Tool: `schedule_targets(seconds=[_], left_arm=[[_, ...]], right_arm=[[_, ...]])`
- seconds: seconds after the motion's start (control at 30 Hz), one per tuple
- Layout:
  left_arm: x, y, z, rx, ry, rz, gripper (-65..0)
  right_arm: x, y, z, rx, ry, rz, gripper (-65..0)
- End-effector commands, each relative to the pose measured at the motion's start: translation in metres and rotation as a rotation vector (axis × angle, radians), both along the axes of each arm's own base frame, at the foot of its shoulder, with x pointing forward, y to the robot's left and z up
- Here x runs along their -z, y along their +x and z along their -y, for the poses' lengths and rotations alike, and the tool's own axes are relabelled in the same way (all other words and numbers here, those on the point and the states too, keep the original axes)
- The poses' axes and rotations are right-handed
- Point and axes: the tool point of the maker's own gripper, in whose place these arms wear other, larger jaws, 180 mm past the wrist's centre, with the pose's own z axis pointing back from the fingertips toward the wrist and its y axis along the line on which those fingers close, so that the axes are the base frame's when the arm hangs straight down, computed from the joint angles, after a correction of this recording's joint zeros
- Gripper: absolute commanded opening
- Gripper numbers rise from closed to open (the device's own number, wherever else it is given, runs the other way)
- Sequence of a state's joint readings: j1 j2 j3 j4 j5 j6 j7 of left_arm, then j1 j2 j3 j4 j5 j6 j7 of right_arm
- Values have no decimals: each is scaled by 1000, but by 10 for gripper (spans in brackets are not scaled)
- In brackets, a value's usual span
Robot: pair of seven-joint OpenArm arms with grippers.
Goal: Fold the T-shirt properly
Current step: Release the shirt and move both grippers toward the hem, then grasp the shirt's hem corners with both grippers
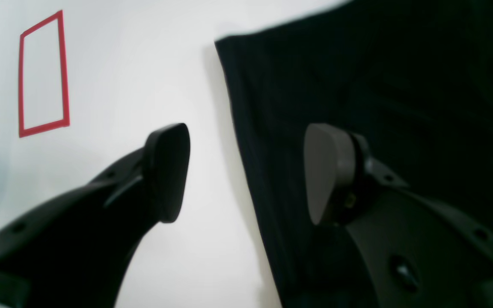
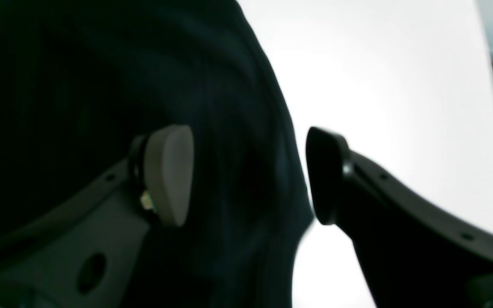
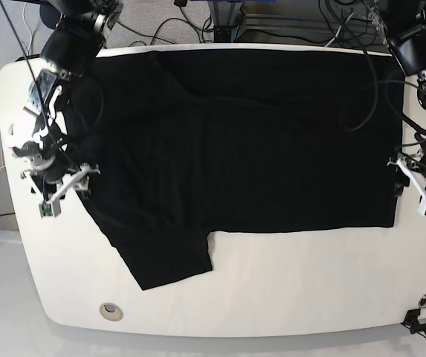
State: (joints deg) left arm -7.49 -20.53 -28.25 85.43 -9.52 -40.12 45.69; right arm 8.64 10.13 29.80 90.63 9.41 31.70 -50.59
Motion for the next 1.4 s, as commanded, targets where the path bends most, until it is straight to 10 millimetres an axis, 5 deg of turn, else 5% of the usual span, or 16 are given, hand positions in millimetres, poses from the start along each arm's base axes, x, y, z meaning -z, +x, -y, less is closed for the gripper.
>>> schedule_targets(seconds=[0.0,0.23,0.43,0.83,1.23,1.37], left_arm=[[-8,27,-1,17,-17,64,-257],[9,74,-10,-36,-161,76,-257],[24,95,-7,-61,-259,85,-256],[40,90,-13,-82,-286,70,-253],[40,73,-44,-116,-239,53,-253],[40,73,-45,-117,-237,53,-253]], right_arm=[[-17,43,0,-32,26,85,-248],[-16,109,-3,-55,130,112,-248],[-2,140,3,-7,211,119,-248],[66,111,4,32,184,18,-248],[82,109,-46,-17,257,-7,-253],[83,109,-48,-20,259,-8,-348]])
